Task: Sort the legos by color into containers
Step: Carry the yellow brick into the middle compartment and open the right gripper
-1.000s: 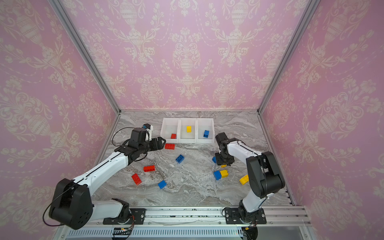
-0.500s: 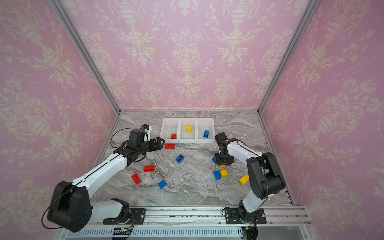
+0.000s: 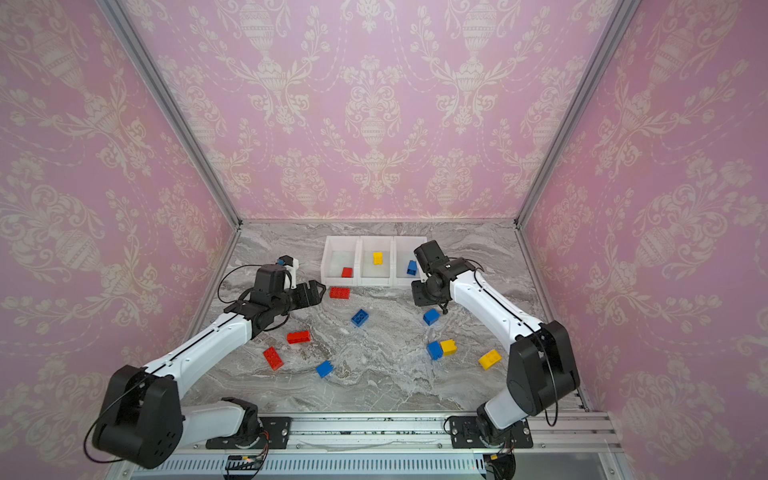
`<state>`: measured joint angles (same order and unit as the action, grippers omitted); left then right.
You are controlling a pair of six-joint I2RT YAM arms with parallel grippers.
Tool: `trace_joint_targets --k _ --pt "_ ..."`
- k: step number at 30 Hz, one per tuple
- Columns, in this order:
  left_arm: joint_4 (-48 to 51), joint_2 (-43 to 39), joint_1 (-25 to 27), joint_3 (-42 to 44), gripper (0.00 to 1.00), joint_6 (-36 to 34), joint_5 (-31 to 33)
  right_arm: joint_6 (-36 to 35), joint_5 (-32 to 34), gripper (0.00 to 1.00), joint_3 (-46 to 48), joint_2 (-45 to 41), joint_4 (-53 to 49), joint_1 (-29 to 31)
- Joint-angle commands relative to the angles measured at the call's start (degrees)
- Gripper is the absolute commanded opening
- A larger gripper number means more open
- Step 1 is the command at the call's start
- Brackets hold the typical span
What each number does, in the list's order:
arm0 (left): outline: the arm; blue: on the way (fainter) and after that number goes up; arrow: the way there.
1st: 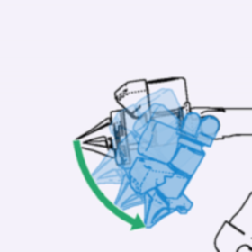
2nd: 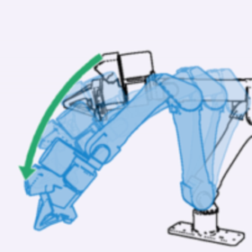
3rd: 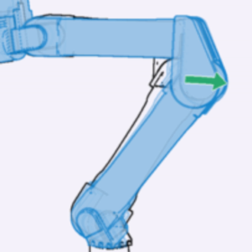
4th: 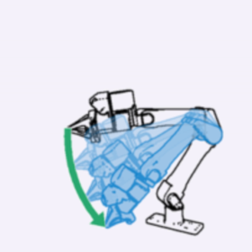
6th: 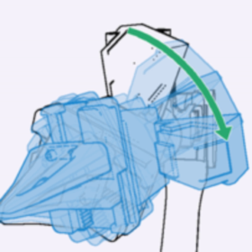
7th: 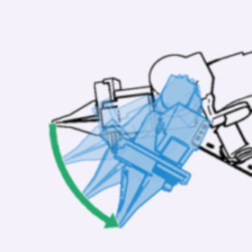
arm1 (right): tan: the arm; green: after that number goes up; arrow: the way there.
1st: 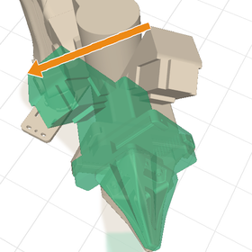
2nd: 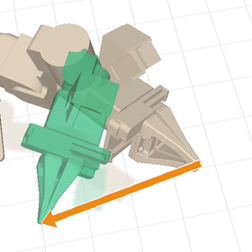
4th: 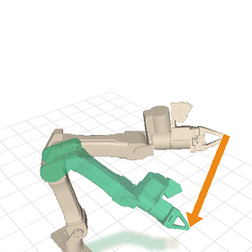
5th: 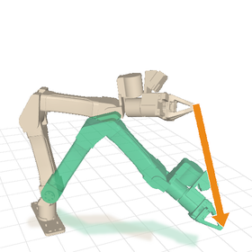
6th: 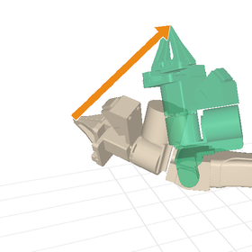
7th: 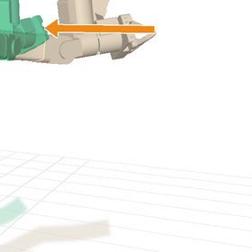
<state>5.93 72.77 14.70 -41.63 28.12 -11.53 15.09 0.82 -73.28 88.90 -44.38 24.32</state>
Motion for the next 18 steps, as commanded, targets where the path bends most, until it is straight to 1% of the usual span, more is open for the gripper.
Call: trace_joint_targets --k 1,7,13,18 --pt "-1.26 -1.22 -0.72 2.11 0.89 1.31 -1.45 1.09 -1.68 0.32 -4.94 3.06 0.88 0.8" --pt "-2.15 -1.32 -1.08 3.13 0.89 1.68 -2.16 0.76 -3.12 0.32 -15.74 11.54 4.0 2.61" --pt "-2.06 -2.28 -1.14 3.78 0.9 1.59 -2.03 -0.26 -3.72 0.32 -26.11 21.36 4.0 3.83" --pt "-2.63 -2.53 -1.36 4.67 0.9 1.76 -2.18 -1.72 -1.8 0.32 -33.56 28.78 2.55 4.78"
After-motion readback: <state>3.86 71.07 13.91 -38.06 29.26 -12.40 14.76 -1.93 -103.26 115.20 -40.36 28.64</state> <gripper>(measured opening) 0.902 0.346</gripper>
